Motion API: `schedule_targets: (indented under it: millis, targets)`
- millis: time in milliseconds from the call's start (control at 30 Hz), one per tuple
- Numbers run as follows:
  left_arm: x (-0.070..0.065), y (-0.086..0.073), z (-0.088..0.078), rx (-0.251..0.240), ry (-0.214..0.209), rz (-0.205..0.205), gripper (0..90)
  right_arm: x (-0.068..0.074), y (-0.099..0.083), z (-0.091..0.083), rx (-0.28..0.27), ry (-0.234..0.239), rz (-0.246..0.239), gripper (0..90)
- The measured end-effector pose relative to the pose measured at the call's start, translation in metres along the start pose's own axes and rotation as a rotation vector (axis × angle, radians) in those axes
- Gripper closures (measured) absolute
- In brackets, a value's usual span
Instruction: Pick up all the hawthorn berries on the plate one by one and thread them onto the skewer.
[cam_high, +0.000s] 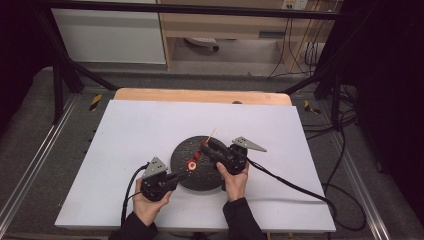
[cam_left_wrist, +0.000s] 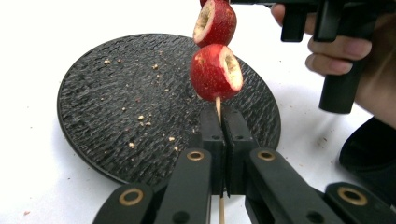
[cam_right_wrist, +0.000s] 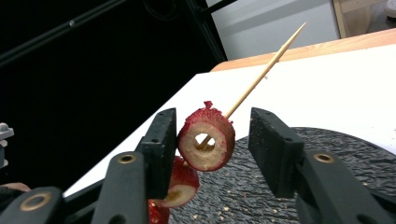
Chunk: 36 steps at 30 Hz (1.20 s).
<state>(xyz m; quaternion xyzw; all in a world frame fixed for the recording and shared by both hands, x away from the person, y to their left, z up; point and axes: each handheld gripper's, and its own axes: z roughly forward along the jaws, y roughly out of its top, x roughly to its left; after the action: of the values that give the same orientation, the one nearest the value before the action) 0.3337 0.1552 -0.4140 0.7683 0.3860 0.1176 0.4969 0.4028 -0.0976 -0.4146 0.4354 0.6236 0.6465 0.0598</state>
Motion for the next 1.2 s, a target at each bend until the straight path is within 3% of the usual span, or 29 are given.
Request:
schedule_targets:
  millis: [233, 433, 633, 800, 1200]
  targets:
    - [0.006, -0.003, -0.005, 0.004, 0.004, -0.002, 88.2, -0.006, 0.008, -0.011, 0.038, -0.012, -0.026, 38.1]
    - [0.009, -0.005, -0.009, 0.013, 0.005, 0.013, 88.2, -0.015, 0.011, -0.021, 0.128, -0.046, -0.071, 23.1]
    - [0.012, -0.004, -0.012, 0.033, 0.001, 0.028, 88.1, -0.023, 0.008, -0.028, 0.23, -0.073, -0.148, 10.8]
    - [0.016, -0.002, -0.016, 0.038, 0.0, 0.026, 88.1, -0.033, 0.003, -0.038, 0.305, -0.113, -0.204, 6.2]
    - [0.025, 0.008, -0.023, 0.091, 0.007, 0.056, 88.1, -0.054, -0.007, -0.069, 0.376, -0.142, -0.258, 1.3]
